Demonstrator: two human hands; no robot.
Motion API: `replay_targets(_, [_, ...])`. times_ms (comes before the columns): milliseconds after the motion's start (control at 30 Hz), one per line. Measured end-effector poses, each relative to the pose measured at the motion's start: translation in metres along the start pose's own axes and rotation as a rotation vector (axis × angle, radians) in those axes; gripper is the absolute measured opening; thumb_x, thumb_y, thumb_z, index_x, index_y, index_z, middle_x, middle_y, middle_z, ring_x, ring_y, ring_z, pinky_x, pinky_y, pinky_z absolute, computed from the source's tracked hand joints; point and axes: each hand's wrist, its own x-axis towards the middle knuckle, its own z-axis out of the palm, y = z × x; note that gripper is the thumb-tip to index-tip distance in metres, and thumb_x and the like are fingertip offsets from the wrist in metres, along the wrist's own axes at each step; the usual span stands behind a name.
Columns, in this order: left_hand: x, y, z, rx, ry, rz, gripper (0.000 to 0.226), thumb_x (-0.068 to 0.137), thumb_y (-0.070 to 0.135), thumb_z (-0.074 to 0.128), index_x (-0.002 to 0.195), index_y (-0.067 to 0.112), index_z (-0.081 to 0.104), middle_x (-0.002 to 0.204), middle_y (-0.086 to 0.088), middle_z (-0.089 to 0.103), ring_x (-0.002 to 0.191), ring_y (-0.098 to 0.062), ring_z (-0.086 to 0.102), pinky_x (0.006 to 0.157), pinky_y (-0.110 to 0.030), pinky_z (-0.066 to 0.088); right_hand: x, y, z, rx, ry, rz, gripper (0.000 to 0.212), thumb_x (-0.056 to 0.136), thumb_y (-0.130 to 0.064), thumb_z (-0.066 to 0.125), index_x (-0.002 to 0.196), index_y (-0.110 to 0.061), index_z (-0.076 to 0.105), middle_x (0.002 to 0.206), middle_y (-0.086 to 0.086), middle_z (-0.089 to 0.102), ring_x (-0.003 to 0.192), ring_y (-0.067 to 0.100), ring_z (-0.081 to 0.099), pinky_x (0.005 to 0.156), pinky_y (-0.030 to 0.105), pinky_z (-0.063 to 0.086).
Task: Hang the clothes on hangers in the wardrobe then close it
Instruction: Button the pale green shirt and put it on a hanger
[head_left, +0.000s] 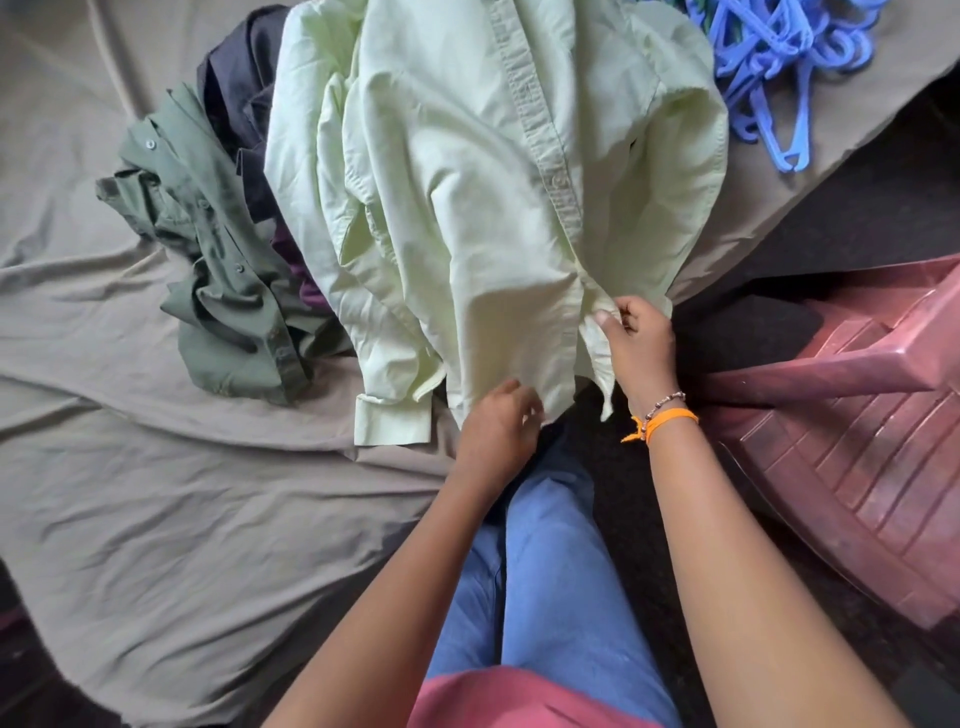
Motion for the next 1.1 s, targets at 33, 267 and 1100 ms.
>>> replay_targets(33, [0.007,0.007,-0.002,-0.092,0.072,-0.021,0.005,0.087,0.008,0.059,0.087,0.008,0.064,0.089,-0.002,0.057,0.070,-0.019,0.055,0.062,-0.028,0.043,-0.001,0.001,0.002,0.004,-0.018,0.011,0.004,0.089,-0.010,0.058,0.088,-0.013,0.060,0.084,0.002,0.063,0.082,0.016,0.058,0.076,0.032,0.048])
replay_targets(267, [0.056,0.034,-0.011,-0.268,0.345,-0.197,0.017,0.085,-0.002,0.050,0.098,0.004,0.057,0.099,-0.011,0.056,0.083,-0.023,0.054,0.075,-0.033,0.043,-0.007,-0.002,0.010,-0.196,0.117,-0.131,0.010,0.086,0.000,0.050,0.093,-0.006,0.054,0.082,0.001,0.055,0.081,0.028,0.052,0.065,0.031,0.032])
replay_targets(1100, [0.038,0.037,-0.017,-0.557,0.005,-0.325,0.017,0.080,0.009,0.071,0.093,0.011,0.061,0.087,0.003,0.064,0.083,-0.009,0.060,0.077,-0.020,0.048,0.002,0.012,0.005,0.065,-0.425,0.128,0.027,0.079,-0.019,0.075,0.079,0.006,0.065,0.077,0.012,0.065,0.075,0.015,0.057,0.073,0.040,0.048])
